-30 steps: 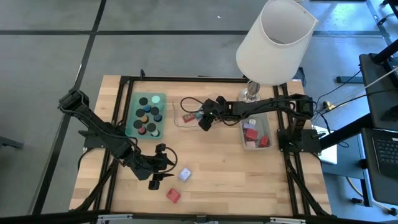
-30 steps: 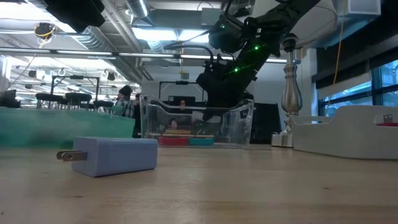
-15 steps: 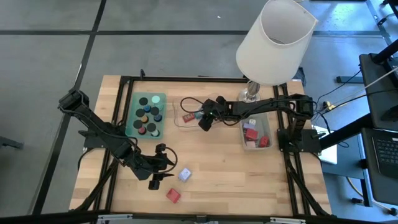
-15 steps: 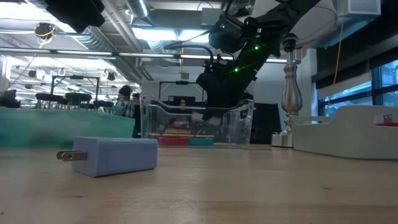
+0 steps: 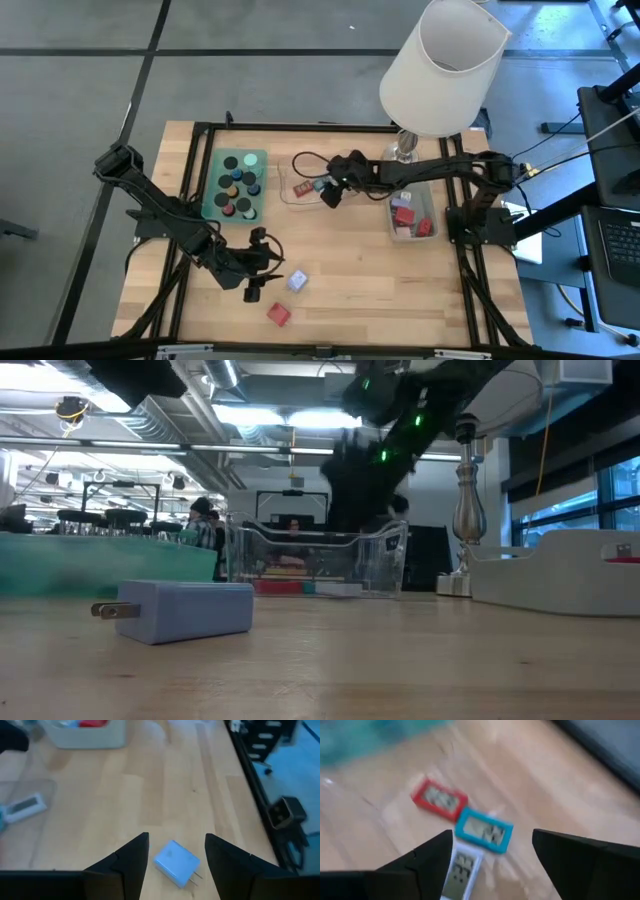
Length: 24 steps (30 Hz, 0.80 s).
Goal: Pick & Place Office items
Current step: Put the blue charger adapter into the gray bin
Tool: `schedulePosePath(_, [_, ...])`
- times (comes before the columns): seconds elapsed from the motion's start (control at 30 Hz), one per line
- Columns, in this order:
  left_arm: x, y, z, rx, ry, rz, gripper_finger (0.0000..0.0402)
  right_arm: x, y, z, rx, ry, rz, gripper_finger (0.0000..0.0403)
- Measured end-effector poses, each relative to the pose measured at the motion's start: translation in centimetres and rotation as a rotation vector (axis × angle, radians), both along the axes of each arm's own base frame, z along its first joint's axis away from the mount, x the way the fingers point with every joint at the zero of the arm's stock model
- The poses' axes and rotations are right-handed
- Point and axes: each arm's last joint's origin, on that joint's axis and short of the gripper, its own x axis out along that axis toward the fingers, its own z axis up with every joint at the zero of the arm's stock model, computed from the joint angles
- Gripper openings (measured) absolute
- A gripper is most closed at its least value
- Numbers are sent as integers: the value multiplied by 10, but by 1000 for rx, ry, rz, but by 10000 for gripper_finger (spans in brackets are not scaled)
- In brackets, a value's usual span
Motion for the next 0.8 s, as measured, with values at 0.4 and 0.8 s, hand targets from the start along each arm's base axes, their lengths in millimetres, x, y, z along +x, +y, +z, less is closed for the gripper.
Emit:
schedulePosePath(0.4, [7, 10, 2, 45, -94, 198, 191, -23, 88, 70, -98, -165, 303, 269])
schedulePosePath(0.8, [47, 5, -45, 2, 14, 108, 191, -41, 160, 72, -50, -189, 458, 268])
